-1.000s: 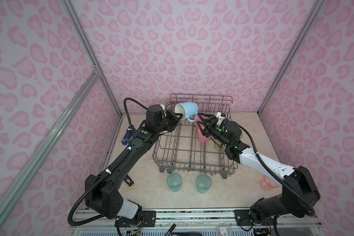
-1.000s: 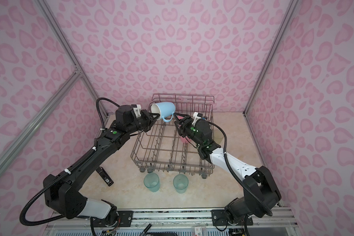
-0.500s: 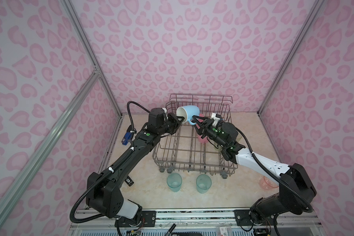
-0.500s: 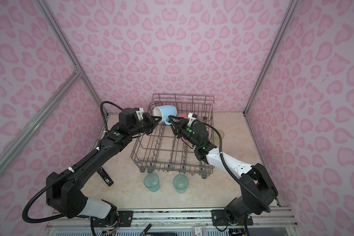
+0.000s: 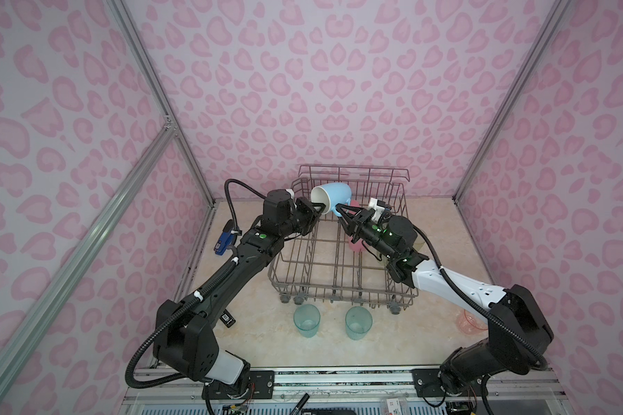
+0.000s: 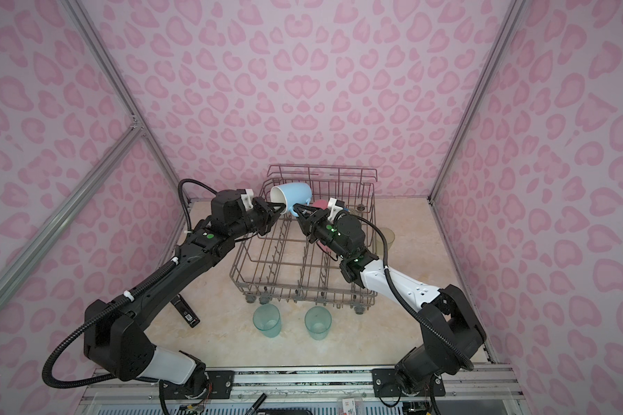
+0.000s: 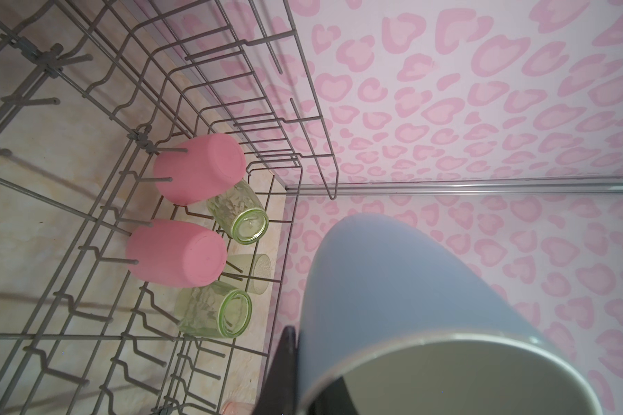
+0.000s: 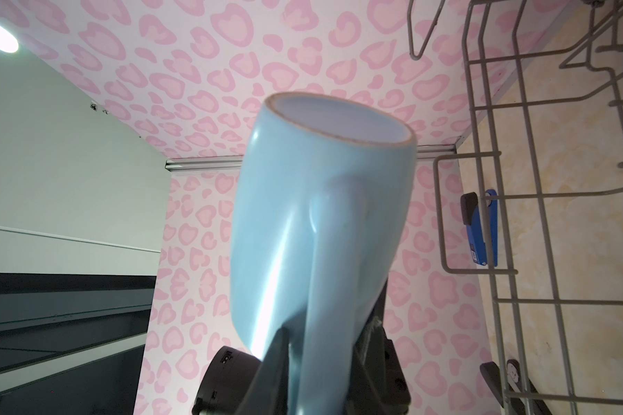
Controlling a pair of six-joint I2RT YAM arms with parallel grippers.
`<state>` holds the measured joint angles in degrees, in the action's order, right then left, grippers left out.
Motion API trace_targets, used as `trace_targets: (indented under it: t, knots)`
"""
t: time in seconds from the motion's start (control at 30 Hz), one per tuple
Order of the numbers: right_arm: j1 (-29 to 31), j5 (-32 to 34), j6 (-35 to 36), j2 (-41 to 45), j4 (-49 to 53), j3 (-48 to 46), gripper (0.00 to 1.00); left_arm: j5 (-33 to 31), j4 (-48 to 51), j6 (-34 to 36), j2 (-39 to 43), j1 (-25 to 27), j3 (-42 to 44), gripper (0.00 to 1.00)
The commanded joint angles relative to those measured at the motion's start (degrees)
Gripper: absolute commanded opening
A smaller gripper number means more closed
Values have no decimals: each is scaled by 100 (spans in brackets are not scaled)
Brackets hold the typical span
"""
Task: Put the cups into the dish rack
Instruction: 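Close right gripper on the handle of the light blue mug, then open left gripper to release the mug to right gripper and withdraw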
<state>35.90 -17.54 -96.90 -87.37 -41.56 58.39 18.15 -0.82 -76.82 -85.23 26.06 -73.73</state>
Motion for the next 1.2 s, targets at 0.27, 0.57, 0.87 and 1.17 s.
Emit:
trace_targets:
  t: [0.27, 0.57, 0.87, 1.17]
  knots:
    - [71, 127, 312, -34, -11, 16, 8, 352, -282, 400, 202, 39, 16, 4]
    - [106, 142, 433, -36, 72, -7, 11, 360, -365, 446, 233, 39, 78, 3]
    - [47, 167, 496, 92, 128, -88, 43, 461, -504, 457, 307, 39, 86, 3]
    - [-121, 159, 445, 265, 104, -247, 32, 496, -594, 448, 402, 43, 166, 3]
